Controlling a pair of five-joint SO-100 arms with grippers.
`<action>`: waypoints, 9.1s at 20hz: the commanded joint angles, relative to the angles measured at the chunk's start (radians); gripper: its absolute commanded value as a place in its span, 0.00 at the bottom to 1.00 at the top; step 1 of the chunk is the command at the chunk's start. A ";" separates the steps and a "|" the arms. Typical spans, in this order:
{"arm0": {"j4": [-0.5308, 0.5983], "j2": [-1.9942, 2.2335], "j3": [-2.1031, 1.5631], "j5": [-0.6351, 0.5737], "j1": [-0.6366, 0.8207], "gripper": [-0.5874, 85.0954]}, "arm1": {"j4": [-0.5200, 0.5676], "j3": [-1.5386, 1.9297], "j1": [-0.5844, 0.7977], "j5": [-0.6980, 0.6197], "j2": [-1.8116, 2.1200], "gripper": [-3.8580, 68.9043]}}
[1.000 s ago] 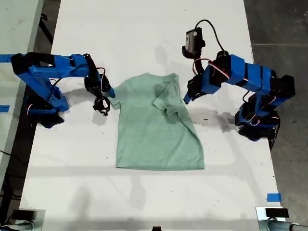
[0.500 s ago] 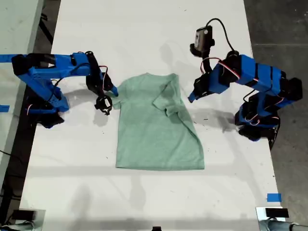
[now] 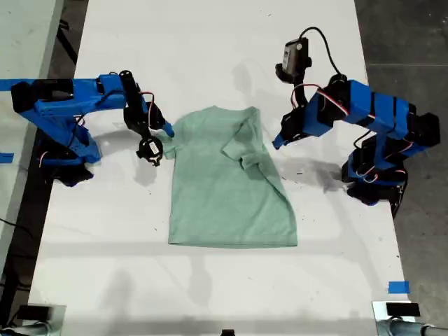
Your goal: Fold tshirt
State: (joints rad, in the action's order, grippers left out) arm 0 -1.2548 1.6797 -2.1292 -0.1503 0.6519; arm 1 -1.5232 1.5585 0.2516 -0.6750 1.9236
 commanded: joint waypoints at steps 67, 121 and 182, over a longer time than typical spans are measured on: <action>0.339 -0.112 0.390 0.607 -0.805 0.26 | 0.782 0.778 -0.652 0.580 -0.048 0.39; 0.465 -0.362 0.417 1.045 -1.074 0.30 | 0.109 -0.282 -0.388 0.241 -0.414 0.40; 0.150 -0.742 1.144 0.336 -0.914 0.34 | 0.236 -0.100 -0.472 0.390 -0.336 0.40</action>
State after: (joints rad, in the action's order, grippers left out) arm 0 -1.1014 0.8606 -1.0861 0.2071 -0.2439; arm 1 -1.3100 1.4665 -0.2025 -0.2976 1.4772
